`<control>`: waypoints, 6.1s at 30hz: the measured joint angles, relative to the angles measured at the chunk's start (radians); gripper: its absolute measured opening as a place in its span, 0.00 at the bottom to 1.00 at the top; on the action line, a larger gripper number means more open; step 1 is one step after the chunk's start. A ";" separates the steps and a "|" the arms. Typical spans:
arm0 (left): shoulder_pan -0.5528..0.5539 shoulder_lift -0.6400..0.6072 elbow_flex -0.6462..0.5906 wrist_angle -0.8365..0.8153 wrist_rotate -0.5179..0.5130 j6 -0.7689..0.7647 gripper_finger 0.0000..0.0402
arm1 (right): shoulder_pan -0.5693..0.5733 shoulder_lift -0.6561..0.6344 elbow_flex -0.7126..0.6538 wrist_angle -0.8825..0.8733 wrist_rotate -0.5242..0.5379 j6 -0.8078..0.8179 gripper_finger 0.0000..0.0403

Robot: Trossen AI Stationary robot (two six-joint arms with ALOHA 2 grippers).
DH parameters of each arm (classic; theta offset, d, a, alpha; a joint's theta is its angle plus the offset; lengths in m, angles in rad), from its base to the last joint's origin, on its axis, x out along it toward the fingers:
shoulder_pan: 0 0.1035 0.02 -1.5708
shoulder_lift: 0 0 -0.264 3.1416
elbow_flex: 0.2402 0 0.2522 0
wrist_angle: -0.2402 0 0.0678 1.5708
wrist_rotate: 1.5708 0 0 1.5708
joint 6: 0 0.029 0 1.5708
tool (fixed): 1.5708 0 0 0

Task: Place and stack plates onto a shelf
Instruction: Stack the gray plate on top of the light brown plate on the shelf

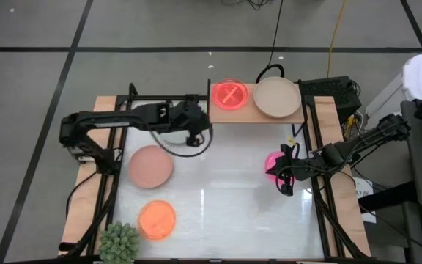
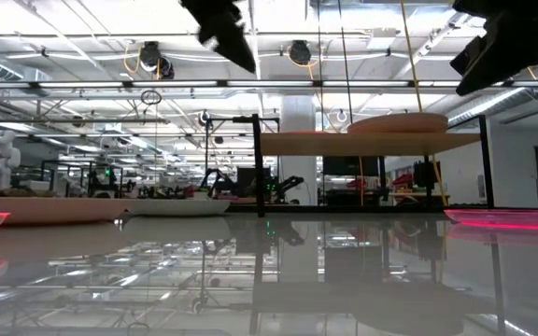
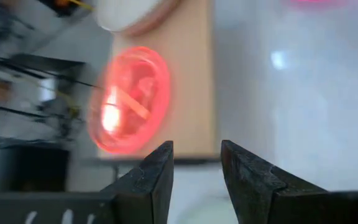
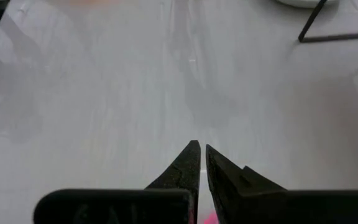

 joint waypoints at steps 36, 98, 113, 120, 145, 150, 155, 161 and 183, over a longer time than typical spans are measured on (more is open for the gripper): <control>0.021 -0.085 -0.527 -0.020 0.125 -0.281 0.35 | 0.000 0.000 -0.008 0.048 -0.025 0.016 0.03; 0.049 0.016 -0.743 0.322 -0.011 -0.228 0.03 | 0.000 0.000 -0.007 0.075 -0.023 -0.020 0.03; -0.152 -0.135 -0.649 0.001 -0.030 -0.229 0.03 | 0.000 0.000 -0.007 0.175 -0.055 -0.022 0.03; -0.250 -0.237 -0.636 -0.103 0.079 -0.218 0.03 | 0.000 0.059 -0.007 0.269 -0.103 -0.070 0.03; -0.481 -0.266 -0.634 0.219 0.497 0.151 0.03 | -0.013 0.595 0.312 0.418 -0.126 -0.374 0.13; -0.490 -0.265 -0.634 0.219 0.567 0.234 0.03 | -0.017 0.696 0.403 0.419 -0.209 -0.399 0.26; -0.490 -0.235 -0.635 0.231 0.594 0.290 0.03 | -0.015 0.804 0.479 0.429 -0.210 -0.476 0.33; -0.489 -0.181 -0.636 0.251 0.594 0.304 0.03 | -0.015 0.876 0.497 0.455 -0.268 -0.527 0.33; -0.488 -0.172 -0.636 0.295 0.490 0.311 0.07 | -0.048 0.937 0.496 0.461 -0.372 -0.640 0.02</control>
